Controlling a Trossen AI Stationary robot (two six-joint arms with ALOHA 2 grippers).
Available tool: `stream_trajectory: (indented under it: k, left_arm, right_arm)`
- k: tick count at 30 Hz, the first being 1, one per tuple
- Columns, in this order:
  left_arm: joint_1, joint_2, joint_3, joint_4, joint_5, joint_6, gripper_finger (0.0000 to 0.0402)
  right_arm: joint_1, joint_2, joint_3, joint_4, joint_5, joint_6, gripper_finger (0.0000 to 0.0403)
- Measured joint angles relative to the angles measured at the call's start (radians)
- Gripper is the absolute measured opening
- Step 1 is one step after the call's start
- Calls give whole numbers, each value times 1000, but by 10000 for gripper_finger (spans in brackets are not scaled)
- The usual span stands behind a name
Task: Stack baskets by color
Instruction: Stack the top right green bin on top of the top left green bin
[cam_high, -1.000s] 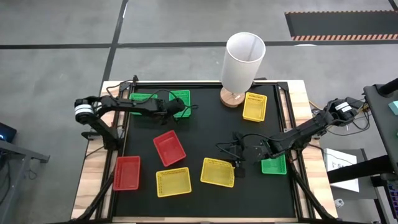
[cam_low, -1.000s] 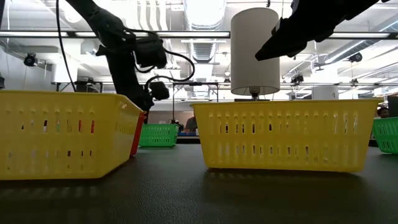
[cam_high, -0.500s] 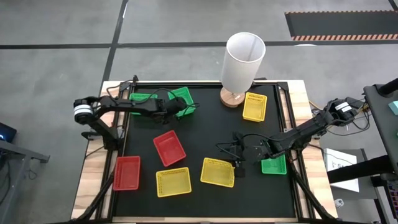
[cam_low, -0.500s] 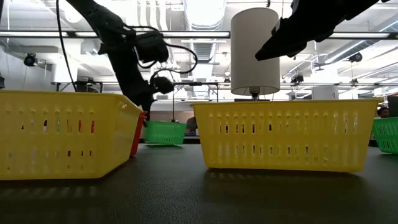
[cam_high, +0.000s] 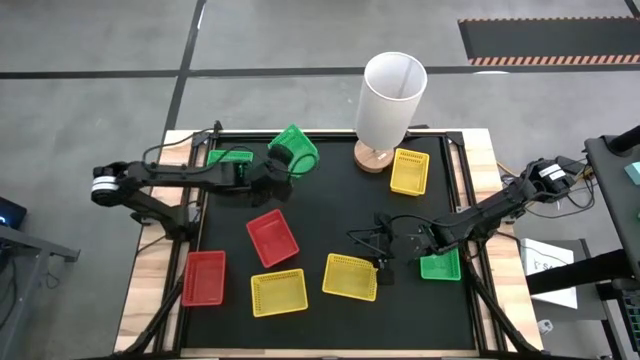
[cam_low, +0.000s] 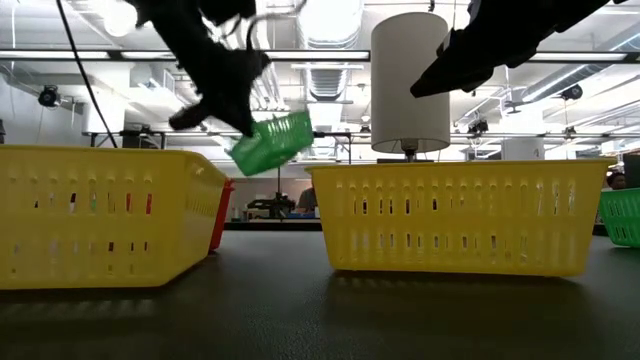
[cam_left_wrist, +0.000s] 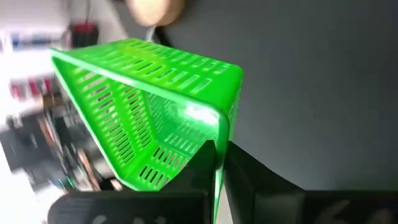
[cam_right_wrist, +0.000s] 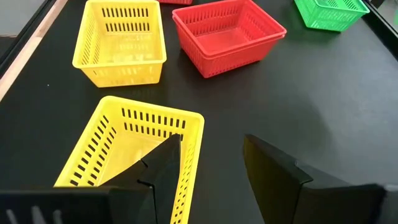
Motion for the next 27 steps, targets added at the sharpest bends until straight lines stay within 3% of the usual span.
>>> stream_trajectory:
  k: [4, 12, 16, 27]
  left_arm:
    - [-6, -24, 64, -176, -57, -250, 2]
    - [10, 12, 227, -742, -78, -718, 2]
    - [12, 19, 229, -946, -74, -739, 2]
    - [91, 18, 117, -889, -67, -669, 2]
  right_arm:
    - [0, 0, 0, 0, 0, -1, 167]
    - [0, 0, 0, 0, 0, -2, 167]
    - [0, 0, 0, 0, 0, -2, 167]
    - [0, 0, 0, -1, 0, -2, 167]
